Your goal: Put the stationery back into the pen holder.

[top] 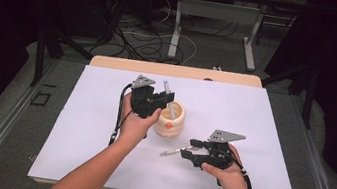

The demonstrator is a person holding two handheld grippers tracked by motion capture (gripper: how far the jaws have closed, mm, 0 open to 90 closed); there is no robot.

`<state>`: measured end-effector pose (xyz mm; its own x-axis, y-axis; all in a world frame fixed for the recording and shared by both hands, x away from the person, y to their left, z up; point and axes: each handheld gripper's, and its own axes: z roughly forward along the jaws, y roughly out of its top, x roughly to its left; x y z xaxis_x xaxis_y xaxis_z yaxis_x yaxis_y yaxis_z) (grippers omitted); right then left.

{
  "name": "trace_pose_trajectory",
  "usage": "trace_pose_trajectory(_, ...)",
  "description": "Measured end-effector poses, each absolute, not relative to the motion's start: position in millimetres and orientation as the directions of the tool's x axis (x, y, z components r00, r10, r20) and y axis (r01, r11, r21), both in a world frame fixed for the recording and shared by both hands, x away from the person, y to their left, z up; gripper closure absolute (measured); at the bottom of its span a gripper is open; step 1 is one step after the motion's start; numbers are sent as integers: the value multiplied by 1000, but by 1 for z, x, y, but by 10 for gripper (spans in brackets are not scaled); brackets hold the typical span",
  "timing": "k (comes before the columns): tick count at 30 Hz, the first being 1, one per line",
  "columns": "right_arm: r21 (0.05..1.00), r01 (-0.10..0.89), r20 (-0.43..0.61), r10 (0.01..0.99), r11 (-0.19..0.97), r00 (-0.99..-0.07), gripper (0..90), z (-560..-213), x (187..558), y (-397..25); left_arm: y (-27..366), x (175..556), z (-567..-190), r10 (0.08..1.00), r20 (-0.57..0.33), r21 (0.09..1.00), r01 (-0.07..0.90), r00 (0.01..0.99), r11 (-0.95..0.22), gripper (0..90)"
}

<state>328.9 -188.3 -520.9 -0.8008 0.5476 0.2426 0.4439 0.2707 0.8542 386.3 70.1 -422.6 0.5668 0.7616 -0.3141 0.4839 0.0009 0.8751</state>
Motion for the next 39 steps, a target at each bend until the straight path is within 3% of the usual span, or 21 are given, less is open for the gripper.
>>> trace_pose_trajectory(7,841,468,252,569,272,-783,370,-523,327,-185,67,393,-425,780,-279,886,464,561,-16,779)
trace_pose_trajectory(18,814,489,234,595,312,-769,222,-525,327,-183,59,405,-436,811,-211,877,472,545,-89,778)
trace_pose_trajectory(39,787,538,280,604,300,-746,201,-526,330,-186,49,420,-464,833,-197,763,615,516,-200,777)
